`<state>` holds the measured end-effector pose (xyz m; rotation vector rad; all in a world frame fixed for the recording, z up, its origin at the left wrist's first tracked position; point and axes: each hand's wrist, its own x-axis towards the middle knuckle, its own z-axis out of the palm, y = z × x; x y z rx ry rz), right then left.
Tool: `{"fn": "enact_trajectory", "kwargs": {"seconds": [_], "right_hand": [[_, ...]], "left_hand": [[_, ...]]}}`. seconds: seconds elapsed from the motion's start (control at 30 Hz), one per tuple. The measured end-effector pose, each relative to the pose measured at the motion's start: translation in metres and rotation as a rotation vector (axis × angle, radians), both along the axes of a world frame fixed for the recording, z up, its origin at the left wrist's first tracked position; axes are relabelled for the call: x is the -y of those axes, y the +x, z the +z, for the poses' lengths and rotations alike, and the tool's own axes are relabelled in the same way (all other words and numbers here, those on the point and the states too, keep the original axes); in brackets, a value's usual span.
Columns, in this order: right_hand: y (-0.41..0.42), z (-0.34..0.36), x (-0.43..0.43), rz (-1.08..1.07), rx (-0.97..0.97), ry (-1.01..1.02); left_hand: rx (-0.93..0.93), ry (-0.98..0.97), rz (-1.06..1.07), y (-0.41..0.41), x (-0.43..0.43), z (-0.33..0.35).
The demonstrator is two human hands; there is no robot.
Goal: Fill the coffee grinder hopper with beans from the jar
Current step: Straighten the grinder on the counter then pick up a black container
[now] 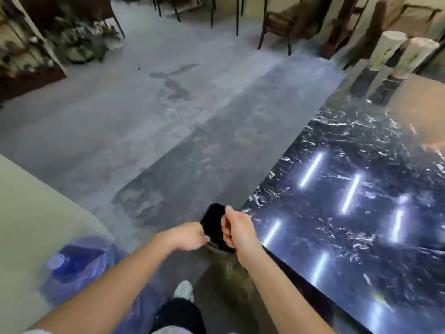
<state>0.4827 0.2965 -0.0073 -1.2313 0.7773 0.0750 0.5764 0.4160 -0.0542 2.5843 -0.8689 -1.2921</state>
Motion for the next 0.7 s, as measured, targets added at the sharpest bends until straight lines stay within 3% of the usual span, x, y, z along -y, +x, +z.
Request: {"fn": "enact_trajectory", "kwargs": {"seconds": [0.1,0.2,0.43,0.7], "right_hand": [[0.054,-0.034,-0.04,0.11,-0.041,-0.133],[0.088,-0.082,-0.058,0.095,-0.215,-0.193],[0.135,-0.224,-0.032,0.06,-0.595,-0.423],[0.167,-0.341,0.012,0.095,-0.65,-0.607]], "left_hand": [[-0.016,0.129,-0.129,0.053,-0.012,-0.038],[-0.041,0.194,-0.232,0.092,-0.015,-0.074],[-0.025,0.243,-0.308,0.146,0.011,-0.188],[0.05,0.11,-0.264,0.17,0.057,-0.297]]}}
